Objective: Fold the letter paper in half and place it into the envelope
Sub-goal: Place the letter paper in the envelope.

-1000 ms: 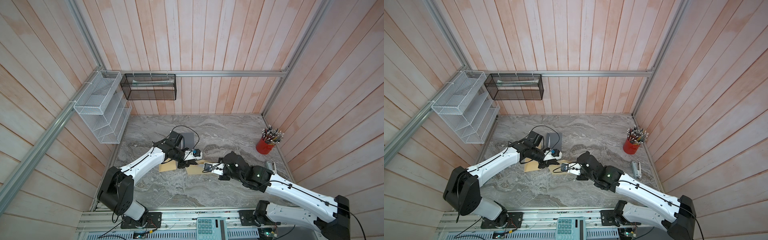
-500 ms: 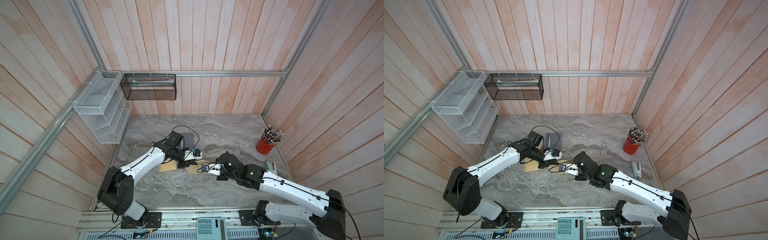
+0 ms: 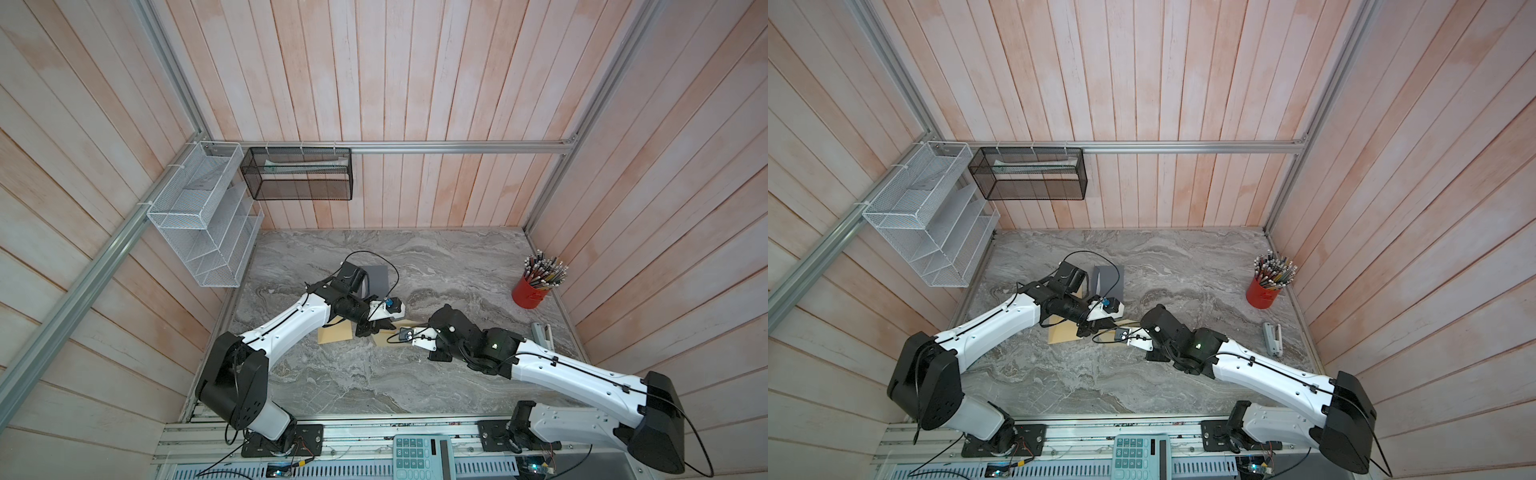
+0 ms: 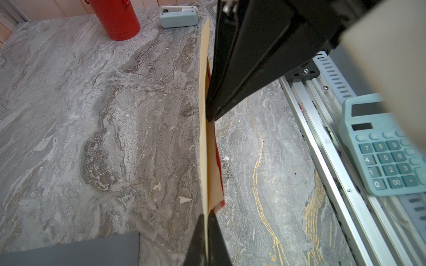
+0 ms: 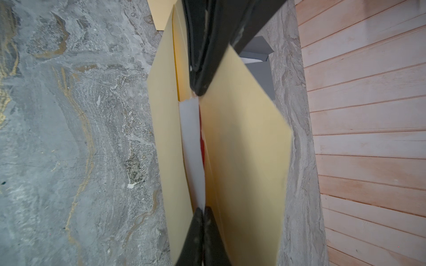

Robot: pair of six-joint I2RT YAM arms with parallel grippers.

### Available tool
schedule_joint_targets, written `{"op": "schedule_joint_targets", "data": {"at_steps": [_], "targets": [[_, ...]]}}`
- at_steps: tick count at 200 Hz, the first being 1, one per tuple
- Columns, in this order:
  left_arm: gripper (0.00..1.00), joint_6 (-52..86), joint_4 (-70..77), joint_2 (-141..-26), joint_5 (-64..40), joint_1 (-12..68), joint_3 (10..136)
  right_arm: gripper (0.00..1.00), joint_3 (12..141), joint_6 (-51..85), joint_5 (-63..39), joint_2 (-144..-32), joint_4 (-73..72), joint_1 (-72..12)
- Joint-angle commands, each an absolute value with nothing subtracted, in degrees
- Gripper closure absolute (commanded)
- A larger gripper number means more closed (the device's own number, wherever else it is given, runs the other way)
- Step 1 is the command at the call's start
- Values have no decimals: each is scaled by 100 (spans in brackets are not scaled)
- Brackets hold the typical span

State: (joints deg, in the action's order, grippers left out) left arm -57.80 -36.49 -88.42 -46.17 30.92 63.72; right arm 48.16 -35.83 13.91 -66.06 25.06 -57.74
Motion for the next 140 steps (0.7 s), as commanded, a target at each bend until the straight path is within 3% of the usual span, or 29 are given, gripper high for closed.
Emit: {"op": "schedule_joint_targets", "data": {"at_steps": [1, 90, 140], "targets": [[100, -5757, -3687, -8907, -4772, 3121, 6532, 91, 4909, -3410, 1525, -6677, 2420, -5826], [100, -5765, -3712, -8922, -4764, 3122, 6533, 67, 4666, -3043, 1309, -6231, 2109, -5862], [100, -5763, -3744, -8924, -4780, 3125, 6544, 64, 4188, -3076, 472, -5535, 1681, -5880]]}}
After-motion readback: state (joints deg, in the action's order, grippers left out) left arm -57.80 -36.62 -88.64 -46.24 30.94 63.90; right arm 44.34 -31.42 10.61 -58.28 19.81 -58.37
